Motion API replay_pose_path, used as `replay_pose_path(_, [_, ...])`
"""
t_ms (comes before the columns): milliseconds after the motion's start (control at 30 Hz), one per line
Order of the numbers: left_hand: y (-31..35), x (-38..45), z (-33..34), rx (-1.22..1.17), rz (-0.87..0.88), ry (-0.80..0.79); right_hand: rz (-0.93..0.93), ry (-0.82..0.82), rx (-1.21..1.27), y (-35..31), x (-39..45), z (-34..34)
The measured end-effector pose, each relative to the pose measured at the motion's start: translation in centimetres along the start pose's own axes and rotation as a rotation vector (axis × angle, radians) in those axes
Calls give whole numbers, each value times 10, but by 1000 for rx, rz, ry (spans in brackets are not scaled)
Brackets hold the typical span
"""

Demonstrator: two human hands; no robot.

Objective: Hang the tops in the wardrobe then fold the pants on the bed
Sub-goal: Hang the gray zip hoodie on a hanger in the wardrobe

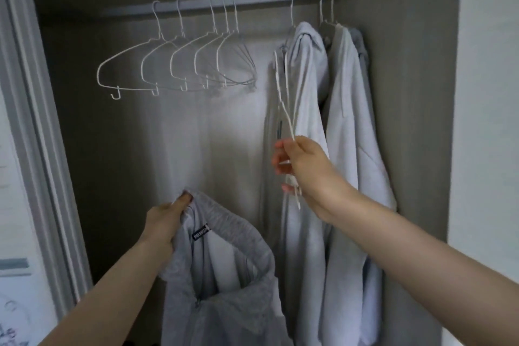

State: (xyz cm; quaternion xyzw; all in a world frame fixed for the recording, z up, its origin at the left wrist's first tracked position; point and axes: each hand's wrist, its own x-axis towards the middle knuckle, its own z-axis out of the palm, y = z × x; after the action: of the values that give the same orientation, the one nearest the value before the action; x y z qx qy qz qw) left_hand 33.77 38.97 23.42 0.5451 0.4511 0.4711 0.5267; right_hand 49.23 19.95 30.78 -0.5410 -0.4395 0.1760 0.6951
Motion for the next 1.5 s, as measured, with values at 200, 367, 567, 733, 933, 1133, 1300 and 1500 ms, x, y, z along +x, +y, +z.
replay_pose_path(200, [-24,3,-2,53,-21,-33,222,-137,65,5,-57,-33])
replay_pose_path(367, [-38,9,-10,143,46,-8,237,-242,155,-11,-86,-68])
replay_pose_path(567, [-37,20,-25,180,75,-15,233,-451,63,-29,-99,-92])
replay_pose_path(733, [-40,21,-38,194,72,-77,263,-451,-51,-14,-97,-85])
replay_pose_path(933, [-42,12,-38,249,226,-133,354,-429,26,28,-82,-69])
replay_pose_path(1133, [-44,-8,-28,219,243,-169,370,-483,-76,94,-87,-47])
replay_pose_path(1300, [-43,-21,-5,53,96,-250,188,-345,27,159,-112,-20])
replay_pose_path(1500, [-64,-14,-44,816,565,-388,177,-277,127,179,-109,-40])
